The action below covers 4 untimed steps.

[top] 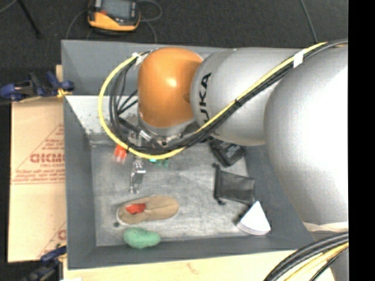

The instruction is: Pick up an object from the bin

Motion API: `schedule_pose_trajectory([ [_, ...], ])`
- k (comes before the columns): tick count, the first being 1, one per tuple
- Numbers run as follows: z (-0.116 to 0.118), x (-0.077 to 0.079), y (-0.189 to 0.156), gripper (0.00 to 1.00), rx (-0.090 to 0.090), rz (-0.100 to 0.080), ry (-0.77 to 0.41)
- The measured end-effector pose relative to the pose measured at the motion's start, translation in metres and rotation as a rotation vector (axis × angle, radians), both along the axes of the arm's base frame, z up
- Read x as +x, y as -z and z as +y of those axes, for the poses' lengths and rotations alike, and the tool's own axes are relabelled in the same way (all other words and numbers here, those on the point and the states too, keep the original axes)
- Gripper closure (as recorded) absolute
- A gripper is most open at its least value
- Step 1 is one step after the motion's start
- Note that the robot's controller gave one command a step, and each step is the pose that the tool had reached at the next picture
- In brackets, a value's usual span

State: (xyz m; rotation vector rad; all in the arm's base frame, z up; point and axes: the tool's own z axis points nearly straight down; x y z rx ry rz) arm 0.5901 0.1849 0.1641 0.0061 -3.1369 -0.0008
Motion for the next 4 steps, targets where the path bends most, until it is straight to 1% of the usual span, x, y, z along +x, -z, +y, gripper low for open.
schedule_pose_trajectory([
  [1,-0.001,0.002,-0.005,0.00,0.002,-0.008,0.003],
  [2,-0.007,0.006,0.016,0.00,0.002,-0.016,-0.121],
  [3,-0.048,-0.033,0.052,0.00,0.001,-0.009,-0.294],
  [4,-0.064,-0.051,0.059,1.00,0.001,-0.005,-0.483],
])
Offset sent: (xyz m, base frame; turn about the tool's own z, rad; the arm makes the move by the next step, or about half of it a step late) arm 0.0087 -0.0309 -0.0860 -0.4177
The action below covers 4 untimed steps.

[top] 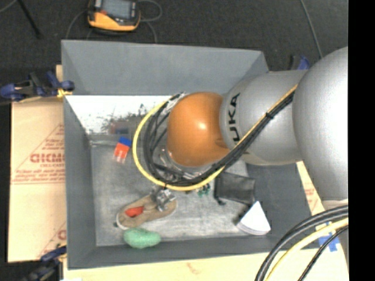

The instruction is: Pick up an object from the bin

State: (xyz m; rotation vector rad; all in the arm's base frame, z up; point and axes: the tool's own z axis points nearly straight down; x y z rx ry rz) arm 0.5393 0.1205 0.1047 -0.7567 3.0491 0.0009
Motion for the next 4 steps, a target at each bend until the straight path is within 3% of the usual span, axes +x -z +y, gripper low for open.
schedule_pose_trajectory([
  [1,0.000,0.000,0.000,1.00,0.000,0.000,0.001],
  [2,-0.005,-0.002,-0.042,1.00,-0.001,0.006,0.021],
  [3,-0.006,0.003,-0.089,1.00,0.000,-0.007,0.026],
  [4,0.002,-0.009,-0.117,0.00,0.001,-0.004,0.009],
])
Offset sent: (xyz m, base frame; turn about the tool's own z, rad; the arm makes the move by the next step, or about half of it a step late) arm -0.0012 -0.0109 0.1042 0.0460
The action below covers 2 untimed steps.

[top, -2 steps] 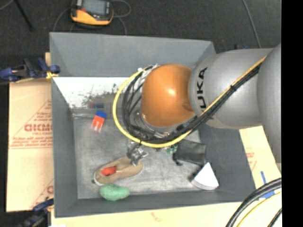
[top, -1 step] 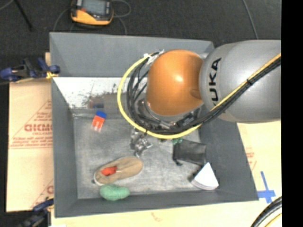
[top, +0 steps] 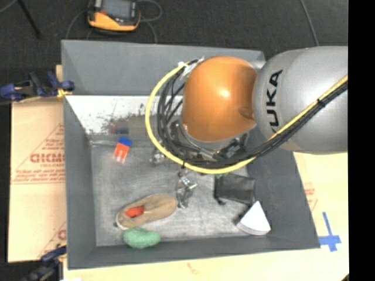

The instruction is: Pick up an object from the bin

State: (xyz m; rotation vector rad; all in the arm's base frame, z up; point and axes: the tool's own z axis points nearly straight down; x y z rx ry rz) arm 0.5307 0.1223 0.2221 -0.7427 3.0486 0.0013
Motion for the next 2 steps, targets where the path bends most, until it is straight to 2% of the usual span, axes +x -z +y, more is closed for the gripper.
schedule_pose_trajectory([
  [2,0.0004,-0.0002,0.0016,0.00,0.001,-0.002,0.000],
])
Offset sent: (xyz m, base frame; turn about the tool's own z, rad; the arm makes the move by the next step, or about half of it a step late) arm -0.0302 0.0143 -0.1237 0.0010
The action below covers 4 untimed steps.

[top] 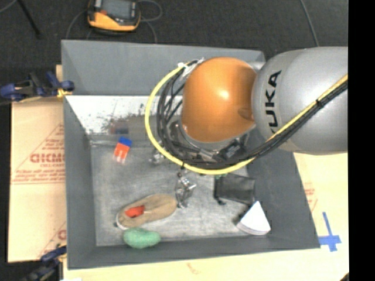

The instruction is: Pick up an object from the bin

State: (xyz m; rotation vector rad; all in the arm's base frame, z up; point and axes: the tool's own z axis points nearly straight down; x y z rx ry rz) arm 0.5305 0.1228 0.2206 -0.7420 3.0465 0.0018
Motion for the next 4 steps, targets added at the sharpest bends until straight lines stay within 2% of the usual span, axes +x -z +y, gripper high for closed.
schedule_pose_trajectory([
  [1,-0.001,0.010,0.040,0.00,-0.003,0.007,-0.075],
  [2,-0.012,-0.008,0.118,1.00,-0.001,0.002,-0.356],
  [3,-0.012,-0.008,0.118,1.00,-0.001,0.003,-0.355],
  [4,-0.015,-0.011,0.076,1.00,-0.002,0.011,-0.369],
])
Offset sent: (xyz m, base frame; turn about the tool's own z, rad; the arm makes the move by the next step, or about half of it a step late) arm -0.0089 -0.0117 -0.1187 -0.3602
